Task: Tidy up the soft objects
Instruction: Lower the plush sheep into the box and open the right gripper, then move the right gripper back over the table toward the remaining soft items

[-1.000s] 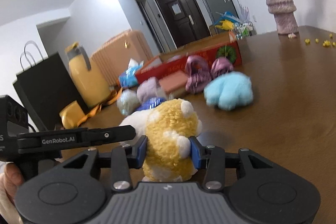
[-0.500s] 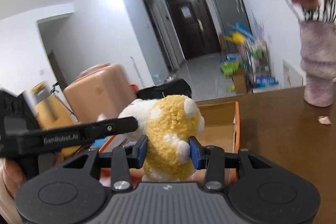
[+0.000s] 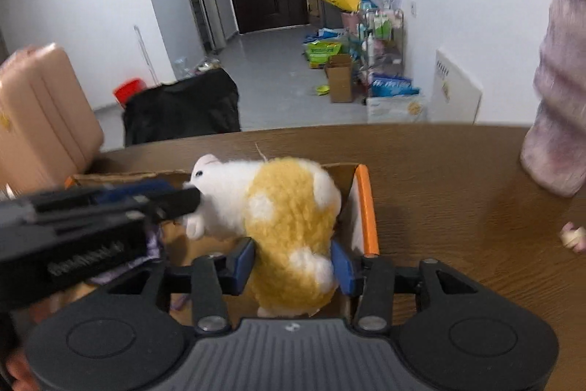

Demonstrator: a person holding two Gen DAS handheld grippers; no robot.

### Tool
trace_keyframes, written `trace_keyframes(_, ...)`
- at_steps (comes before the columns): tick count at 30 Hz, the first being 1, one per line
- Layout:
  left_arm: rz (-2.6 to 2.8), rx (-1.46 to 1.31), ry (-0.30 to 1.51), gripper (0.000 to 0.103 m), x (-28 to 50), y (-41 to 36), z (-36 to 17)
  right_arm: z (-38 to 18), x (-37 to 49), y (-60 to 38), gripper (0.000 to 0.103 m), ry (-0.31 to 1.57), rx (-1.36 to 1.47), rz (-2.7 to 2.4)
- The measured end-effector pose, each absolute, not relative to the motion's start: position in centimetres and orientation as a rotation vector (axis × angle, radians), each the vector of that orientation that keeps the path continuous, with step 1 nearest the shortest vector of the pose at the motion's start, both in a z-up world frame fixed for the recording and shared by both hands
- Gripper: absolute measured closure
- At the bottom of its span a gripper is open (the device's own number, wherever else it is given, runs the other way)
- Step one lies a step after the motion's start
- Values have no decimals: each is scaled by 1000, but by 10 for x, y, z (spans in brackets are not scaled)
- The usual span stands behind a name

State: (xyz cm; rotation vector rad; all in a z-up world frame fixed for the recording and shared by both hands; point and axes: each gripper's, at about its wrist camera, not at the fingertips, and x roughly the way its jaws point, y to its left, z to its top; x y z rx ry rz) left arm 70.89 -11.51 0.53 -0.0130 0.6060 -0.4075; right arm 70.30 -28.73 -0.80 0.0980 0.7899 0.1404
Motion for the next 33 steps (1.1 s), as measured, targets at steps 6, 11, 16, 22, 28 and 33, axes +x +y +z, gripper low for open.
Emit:
trace_keyframes(6, -339, 89, 560, 69, 669, -93, 54, 49, 678, -292, 50, 721, 95, 119)
trace_keyframes(11, -270, 126, 515, 64, 620, -69, 110, 114, 622, -304, 34, 666, 46, 114)
trace_keyframes(16, -165, 87, 395, 38, 537, -34, 147, 166, 550, -323, 18, 559, 43, 131)
trace_keyframes(22, -107, 83, 222, 13, 410, -6, 146, 166, 444, -332, 7, 401, 36, 142)
trace_keyframes(28, -65, 56, 127, 3, 296, 15, 117, 133, 340, -326, 0, 202, 52, 150)
trace_keyframes(33, -74, 103, 24, 0, 219, 16, 90, 96, 258, -319, 0, 122, 73, 183)
